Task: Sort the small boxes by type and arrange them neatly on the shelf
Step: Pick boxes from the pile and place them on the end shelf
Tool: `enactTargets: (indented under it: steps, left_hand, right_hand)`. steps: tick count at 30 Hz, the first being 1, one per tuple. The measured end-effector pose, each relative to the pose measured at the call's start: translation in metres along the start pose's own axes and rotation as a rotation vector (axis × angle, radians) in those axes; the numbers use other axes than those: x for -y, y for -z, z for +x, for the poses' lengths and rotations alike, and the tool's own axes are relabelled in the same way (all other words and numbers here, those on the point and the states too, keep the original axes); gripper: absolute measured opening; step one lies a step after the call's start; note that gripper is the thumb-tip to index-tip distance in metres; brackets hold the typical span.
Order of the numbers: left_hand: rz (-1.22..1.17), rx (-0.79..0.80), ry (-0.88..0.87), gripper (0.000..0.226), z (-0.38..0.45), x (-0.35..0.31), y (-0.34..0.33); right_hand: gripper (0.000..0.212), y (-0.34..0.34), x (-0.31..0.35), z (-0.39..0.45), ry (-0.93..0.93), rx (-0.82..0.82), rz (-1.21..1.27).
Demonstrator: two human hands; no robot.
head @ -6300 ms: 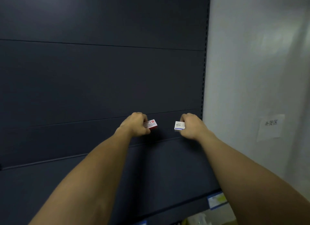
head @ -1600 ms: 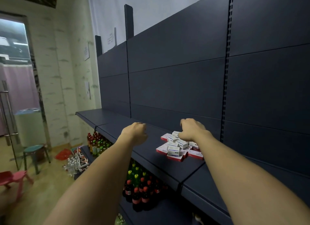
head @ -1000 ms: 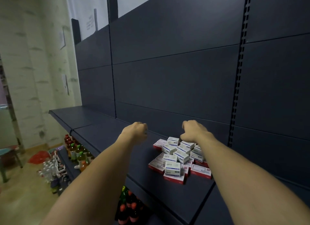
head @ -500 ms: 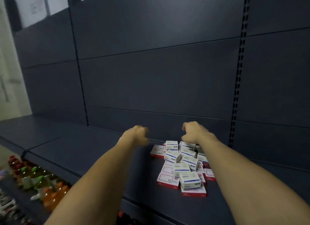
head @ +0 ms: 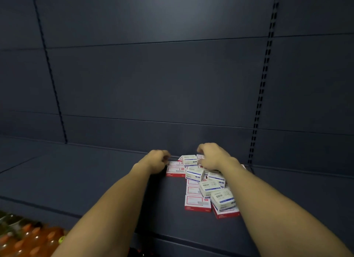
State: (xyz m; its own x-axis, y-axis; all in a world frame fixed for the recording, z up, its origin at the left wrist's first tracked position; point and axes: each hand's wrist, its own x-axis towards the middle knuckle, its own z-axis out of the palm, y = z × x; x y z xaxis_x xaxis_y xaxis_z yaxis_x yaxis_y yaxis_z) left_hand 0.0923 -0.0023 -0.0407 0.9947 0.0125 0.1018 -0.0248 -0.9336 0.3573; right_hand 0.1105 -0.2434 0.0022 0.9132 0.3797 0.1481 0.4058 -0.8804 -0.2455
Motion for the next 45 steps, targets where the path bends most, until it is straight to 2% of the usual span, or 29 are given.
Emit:
enactTargets:
  steps: [7,11,17,21,26,30,36,40,45]
  left_hand:
    - [-0.1,0.04,-0.011,0.035,0.003,0.009,-0.003]
    - [-0.054,0.049,-0.018,0.034,0.003,0.006,-0.003]
    - [-0.142,0.077,-0.014,0.056,0.003,0.002,-0.002]
    - [-0.129,0.073,0.022,0.061,0.006,0.004,-0.001]
    - [-0.177,0.09,0.03,0.028,0.007,0.007,0.004]
    - [-0.232,0.076,0.085,0.024,0.003,0.011,0.008]
    - [-0.33,-0.126,0.083,0.037,-0.012,0.013,0.019]
    - [-0.332,-0.278,0.009,0.031,-0.02,0.003,0.027]
    - [-0.353,-0.344,-0.109,0.028,-0.035,-0.021,0.031]
  right_hand:
    - [0.055,-0.018,0.01,0.014,0.052,0.038,0.032]
    - [0.045,-0.021,0.01,0.019,0.059,0.065,-0.04]
    - [0.04,-0.018,0.009,0.029,0.062,0.061,-0.071]
    - [0.034,-0.023,0.007,0.034,0.033,0.091,-0.033]
    - [0.031,-0.025,0.008,0.036,0.015,0.077,0.031]
    - [0.031,-0.025,0.009,0.034,0.014,0.036,0.084]
    - [0.031,-0.017,0.008,0.024,-0.009,-0.088,0.27]
    - [0.03,-0.007,0.012,0.011,0.031,-0.21,0.328]
    - [0.037,-0.006,0.012,-0.013,0.096,-0.295,0.368]
